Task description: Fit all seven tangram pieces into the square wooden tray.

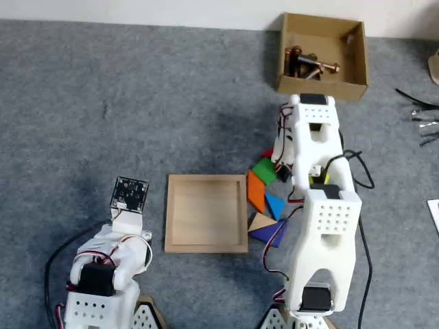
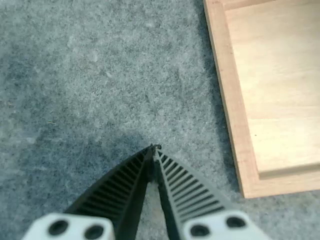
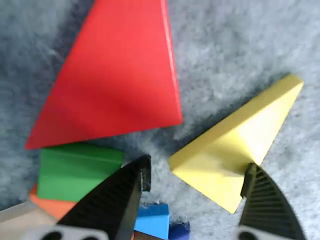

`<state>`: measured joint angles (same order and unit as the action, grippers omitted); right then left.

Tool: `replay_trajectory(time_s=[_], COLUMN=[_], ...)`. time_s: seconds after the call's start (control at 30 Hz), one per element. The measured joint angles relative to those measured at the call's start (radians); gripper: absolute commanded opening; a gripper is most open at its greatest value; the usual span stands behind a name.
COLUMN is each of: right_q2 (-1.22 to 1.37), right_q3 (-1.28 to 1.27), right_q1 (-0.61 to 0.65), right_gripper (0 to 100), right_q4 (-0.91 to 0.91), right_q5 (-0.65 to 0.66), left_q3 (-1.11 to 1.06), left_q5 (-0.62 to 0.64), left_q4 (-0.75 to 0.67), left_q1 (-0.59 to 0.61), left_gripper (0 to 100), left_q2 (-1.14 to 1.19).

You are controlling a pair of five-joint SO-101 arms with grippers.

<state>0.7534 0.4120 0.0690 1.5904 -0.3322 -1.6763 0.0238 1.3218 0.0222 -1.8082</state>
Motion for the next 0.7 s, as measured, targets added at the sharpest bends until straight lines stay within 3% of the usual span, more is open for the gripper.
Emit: replay_trajectory(time_s=[0.7], right_q2=[0.015], right_q3=[0.002], right_q1=[-0.069], right_gripper=[20.3], right_q4=[-0.008], right_q5=[0.074], left_q3=[0.0], left_q5=[0.0], left_q4=[0.0], left_q1=[0.0], left_gripper=[1], left_q2=[0.0])
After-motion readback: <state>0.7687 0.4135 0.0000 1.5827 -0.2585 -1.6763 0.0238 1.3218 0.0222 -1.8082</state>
